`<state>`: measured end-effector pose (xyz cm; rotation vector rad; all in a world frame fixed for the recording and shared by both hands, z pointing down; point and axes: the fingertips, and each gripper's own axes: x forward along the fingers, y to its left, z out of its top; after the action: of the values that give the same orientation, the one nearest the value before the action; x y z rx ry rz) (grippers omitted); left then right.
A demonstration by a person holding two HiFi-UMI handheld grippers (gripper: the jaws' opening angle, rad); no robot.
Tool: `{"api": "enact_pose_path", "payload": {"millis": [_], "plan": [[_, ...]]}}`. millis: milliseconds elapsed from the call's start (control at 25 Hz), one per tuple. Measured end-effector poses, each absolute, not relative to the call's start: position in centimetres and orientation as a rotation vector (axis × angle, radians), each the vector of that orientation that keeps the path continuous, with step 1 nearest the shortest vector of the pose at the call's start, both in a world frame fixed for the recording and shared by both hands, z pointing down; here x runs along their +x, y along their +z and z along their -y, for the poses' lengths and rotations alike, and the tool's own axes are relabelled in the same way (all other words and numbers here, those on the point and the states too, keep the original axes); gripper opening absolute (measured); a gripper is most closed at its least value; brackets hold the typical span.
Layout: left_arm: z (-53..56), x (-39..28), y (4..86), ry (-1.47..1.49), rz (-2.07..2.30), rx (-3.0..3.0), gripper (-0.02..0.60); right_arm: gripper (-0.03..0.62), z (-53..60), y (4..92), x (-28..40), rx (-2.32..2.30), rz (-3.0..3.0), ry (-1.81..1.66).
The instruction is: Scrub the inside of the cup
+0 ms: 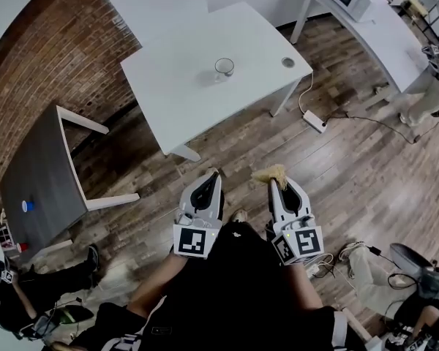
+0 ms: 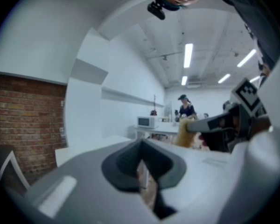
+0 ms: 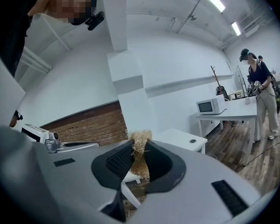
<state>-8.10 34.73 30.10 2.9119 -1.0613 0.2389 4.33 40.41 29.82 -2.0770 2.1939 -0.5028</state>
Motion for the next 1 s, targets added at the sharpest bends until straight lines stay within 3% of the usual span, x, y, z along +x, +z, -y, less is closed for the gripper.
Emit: {"api": "enact_pose_path", "payload": {"millis": [1000], "plan": [[-12.3, -1.6, 32.7, 0.305, 0.779, 3.026, 0.003, 0.060, -17.0, 29.3, 8.0, -2.221, -2.192, -0.493]]}}
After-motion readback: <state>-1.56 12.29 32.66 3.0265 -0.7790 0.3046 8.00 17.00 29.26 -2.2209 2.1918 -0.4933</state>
